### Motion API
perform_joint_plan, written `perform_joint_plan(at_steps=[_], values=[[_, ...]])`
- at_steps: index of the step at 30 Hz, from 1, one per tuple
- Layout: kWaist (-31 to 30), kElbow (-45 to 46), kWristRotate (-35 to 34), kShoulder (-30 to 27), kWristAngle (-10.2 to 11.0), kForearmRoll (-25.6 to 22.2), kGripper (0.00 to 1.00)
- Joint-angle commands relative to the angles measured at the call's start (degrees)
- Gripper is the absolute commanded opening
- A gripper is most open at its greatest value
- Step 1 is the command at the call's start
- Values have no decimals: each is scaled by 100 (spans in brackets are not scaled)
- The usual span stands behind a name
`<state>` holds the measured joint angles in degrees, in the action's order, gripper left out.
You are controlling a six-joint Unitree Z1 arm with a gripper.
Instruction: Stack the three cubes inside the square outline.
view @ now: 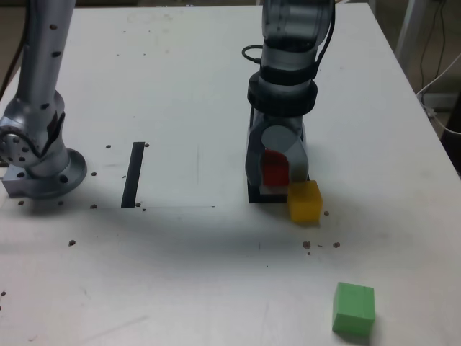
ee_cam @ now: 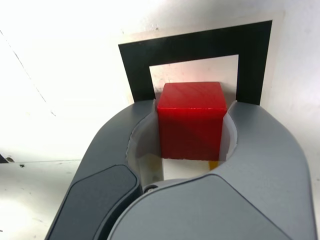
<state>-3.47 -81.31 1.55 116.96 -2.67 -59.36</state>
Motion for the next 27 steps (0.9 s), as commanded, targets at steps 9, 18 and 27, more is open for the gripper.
perform_joint_plan(at_steps=[9,18,27], values=[[-49,212,21,106,-81,222,99],[-49,319,-101,-200,330,261,99],[-53,181,-99,-565,894,2,100]])
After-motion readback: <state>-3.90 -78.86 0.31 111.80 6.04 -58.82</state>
